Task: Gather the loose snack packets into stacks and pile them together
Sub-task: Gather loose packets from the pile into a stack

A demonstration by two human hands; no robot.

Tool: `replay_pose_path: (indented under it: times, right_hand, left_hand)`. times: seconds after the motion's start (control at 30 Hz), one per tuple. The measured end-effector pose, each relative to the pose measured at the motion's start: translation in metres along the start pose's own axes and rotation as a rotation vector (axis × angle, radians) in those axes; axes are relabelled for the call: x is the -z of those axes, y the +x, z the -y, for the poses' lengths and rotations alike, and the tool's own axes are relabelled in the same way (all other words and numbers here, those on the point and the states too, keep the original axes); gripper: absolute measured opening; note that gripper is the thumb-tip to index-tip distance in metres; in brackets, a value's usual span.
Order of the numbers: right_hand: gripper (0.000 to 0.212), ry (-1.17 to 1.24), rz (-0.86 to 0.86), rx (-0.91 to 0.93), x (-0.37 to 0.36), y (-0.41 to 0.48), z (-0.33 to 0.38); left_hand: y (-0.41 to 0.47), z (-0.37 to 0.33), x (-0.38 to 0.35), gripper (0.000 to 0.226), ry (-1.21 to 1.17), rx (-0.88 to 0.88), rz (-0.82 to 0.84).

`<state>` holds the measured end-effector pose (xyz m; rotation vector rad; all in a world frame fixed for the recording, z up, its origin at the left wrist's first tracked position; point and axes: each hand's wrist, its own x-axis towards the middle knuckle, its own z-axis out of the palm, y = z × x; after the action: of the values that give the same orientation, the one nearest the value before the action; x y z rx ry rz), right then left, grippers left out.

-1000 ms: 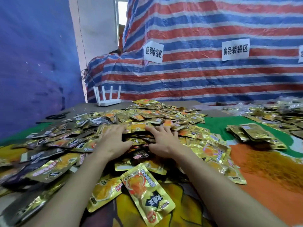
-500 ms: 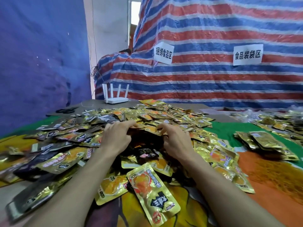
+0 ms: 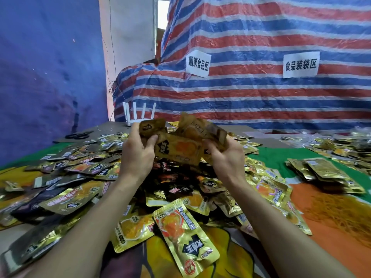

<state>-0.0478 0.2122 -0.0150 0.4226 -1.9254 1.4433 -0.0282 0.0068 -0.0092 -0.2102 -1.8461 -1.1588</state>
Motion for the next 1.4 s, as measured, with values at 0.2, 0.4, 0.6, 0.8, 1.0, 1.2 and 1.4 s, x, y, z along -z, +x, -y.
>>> replay_pose_path:
  times: [0.2, 0.4, 0.6, 0.8, 1.0, 1.2, 1.4]
  right_hand:
    - [0.01, 0.285, -0.154, -0.24, 0.001, -0.002, 0.006]
    - [0.015, 0.302, -0.094, -0.362, -0.017, -0.015, 0.005]
    - [0.021, 0.302, 0.0, -0.332, -0.033, -0.027, 0.01]
    - [0.024, 0.366, 0.068, -0.375, -0.034, -0.029, 0.007]
    - [0.011, 0.414, 0.035, -0.226, -0.033, -0.033, 0.01]
    - [0.026, 0.51, 0.116, -0.092, -0.033, -0.035, 0.013]
    - [0.013, 0.38, 0.12, -0.01, -0.038, -0.037, 0.01]
  left_hand:
    - [0.004, -0.004, -0.004, 0.012, -0.134, 0.233, -0.308]
    - [-0.004, -0.004, -0.021, 0.025, -0.48, 0.683, -0.265]
    - [-0.024, -0.021, -0.031, 0.028, -0.545, 0.67, 0.165]
    - [-0.036, -0.033, -0.033, 0.029, -0.679, 0.669, 0.346]
    - [-0.035, -0.04, -0.039, 0.046, -0.929, 0.814, 0.324]
    - [-0.032, -0.031, -0.034, 0.038, -1.071, 0.935, 0.336]
    - [-0.023, -0.028, -0.028, 0.022, -1.114, 0.948, 0.339]
